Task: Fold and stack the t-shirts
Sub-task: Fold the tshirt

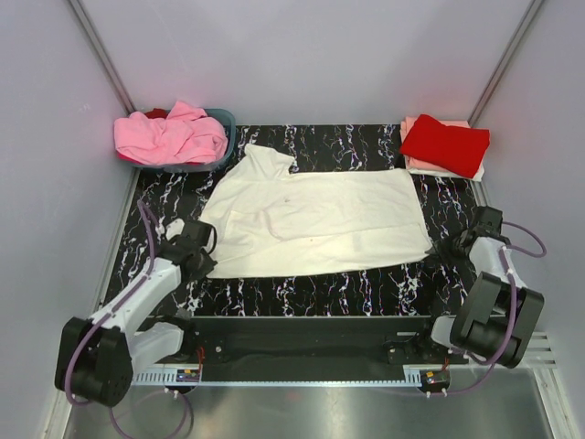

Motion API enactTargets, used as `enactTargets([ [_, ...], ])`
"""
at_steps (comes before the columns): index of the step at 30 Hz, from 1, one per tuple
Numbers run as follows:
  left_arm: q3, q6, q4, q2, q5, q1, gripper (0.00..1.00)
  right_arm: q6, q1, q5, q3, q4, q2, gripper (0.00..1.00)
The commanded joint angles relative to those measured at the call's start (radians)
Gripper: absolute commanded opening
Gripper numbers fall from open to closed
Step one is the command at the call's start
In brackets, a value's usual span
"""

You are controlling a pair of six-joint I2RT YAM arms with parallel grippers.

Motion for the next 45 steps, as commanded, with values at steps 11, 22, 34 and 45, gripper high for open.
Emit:
enactTargets([
  [11,0.147,-0.092,-0.301,-0.264,-0.037,0.005,0.04,0.048,-0.054,0.081,0.008,-0.275,-0.250,0.00],
  [22,0.325,-0.014,-0.381,-0.375,-0.053,0.000,0.77,0.104,-0.053,-0.003,0.040,-0.284,-0.308,0.98],
  [34,1.040,0.503,0.116,0.510,0.155,0.002,0.79,0.071,0.341,0.001,-0.017,0.095,-0.402,0.97],
  [45,1.734,0.623,-0.046,1.248,0.189,0.002,0.82,0.073,0.654,0.106,-0.259,0.483,-0.329,0.94],
])
